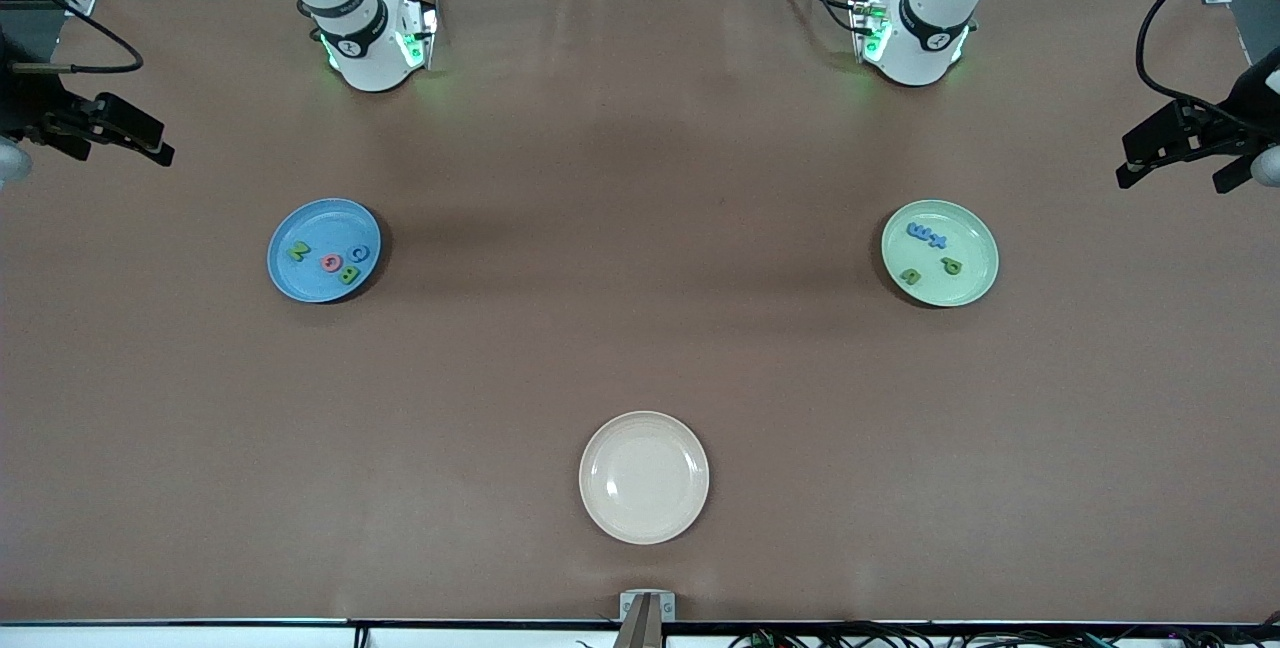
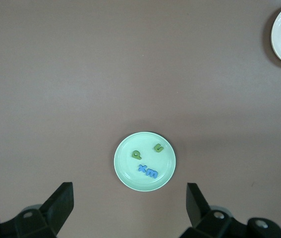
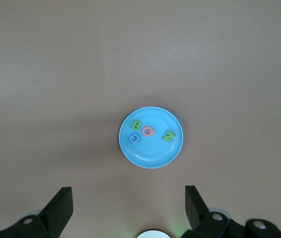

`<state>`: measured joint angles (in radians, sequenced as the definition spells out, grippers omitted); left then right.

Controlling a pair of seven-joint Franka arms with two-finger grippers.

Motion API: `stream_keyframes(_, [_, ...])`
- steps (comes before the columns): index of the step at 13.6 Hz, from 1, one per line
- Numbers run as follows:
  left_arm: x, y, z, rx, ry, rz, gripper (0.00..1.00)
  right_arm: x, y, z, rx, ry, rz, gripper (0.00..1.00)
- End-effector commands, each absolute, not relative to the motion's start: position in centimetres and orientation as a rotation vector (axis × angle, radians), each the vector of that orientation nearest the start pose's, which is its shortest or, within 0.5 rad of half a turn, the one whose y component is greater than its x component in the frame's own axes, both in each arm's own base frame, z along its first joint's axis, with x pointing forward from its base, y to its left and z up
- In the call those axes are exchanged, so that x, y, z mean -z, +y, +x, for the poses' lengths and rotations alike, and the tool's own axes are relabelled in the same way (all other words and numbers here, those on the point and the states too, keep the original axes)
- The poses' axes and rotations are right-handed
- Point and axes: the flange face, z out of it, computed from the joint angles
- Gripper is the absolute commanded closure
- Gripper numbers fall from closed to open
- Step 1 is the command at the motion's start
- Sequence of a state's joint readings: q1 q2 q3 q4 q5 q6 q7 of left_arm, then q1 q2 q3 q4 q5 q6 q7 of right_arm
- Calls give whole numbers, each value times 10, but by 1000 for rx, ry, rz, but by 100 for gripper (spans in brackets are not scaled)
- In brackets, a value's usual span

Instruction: Sort uppercase to blue plate, lowercase to green plate

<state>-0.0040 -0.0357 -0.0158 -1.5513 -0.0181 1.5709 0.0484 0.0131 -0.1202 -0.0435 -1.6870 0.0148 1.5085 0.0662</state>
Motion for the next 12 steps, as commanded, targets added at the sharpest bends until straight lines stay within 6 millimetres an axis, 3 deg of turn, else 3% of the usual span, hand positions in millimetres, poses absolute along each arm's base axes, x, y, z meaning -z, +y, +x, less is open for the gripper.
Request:
stream_keyframes(1, [-658, -14, 546, 103, 97, -3171, 0, -634, -8, 505, -36, 102, -3156, 0])
stream_keyframes(6, [-658, -14, 546, 103, 97, -3171, 0, -635, -9, 506, -17, 58, -3157, 0])
stream_keyframes(12, [-658, -14, 546, 103, 97, -3171, 0, -635, -27, 507, 0, 1, -3110, 0])
